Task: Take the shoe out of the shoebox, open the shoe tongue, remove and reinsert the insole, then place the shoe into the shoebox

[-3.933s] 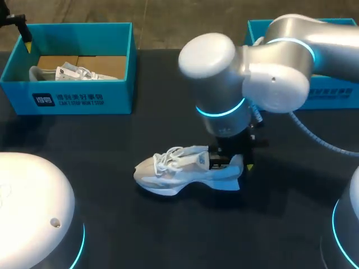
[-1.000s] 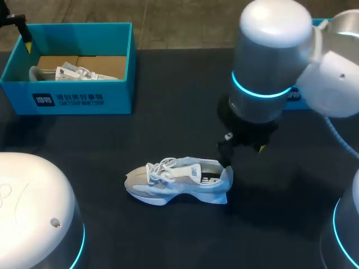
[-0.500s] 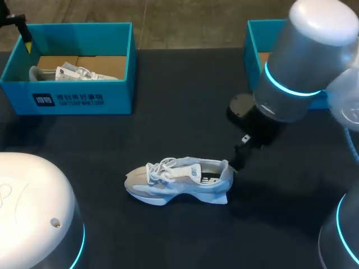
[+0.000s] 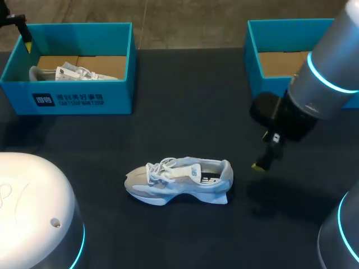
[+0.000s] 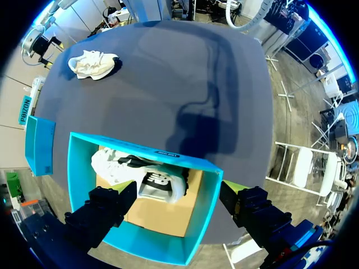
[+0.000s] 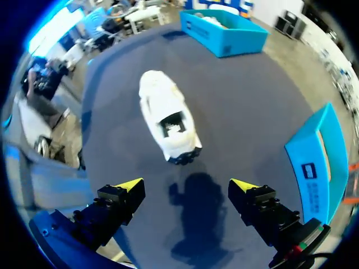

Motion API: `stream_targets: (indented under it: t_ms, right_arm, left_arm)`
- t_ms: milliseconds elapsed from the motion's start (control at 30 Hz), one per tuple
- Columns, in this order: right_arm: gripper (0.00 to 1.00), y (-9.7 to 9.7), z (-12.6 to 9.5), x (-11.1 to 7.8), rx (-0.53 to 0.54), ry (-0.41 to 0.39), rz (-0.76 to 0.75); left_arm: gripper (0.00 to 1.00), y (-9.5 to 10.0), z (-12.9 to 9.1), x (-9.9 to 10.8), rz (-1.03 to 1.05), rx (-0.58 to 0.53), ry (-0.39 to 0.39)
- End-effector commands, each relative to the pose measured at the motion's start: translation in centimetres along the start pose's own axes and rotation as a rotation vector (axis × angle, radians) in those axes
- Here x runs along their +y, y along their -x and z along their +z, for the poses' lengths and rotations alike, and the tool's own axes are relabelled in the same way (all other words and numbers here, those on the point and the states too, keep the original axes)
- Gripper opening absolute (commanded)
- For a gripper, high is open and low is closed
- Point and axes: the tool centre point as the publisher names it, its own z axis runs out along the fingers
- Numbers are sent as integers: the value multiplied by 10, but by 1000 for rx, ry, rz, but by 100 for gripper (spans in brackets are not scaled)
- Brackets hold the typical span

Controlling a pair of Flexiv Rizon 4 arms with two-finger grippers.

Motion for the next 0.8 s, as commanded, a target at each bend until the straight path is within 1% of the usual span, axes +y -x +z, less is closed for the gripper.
stream_targets:
  t_ms: [33,433,500,533,567,600,667,800]
  right_arm:
    - [100,3,2,-14,24,358,-25]
    - [100,3,2,-14,24,358,-25]
    - [100,5,9,-15,-6,406,-56]
    - [100,7,12,-18,-20,458,-65]
    - [100,10,13,-20,-15,493,-60]
    - [100,15,15,-24,-7,553,-59]
    - [100,22,19,-29,-18,616,-64]
    - [100,31,26,-35,-10,685,-88]
  left_arm:
    - [100,0,0,-1,0,2,3]
    - [100,0,0,-1,0,2,3]
    - [100,0,0,-1,0,2,3]
    - [100,0,0,-1,0,2,3]
    - [100,0,0,-1,0,2,3]
    - [100,0,0,-1,0,2,3]
    - [100,0,0,-1,0,2,3]
    - [100,0,0,-1,0,2,3]
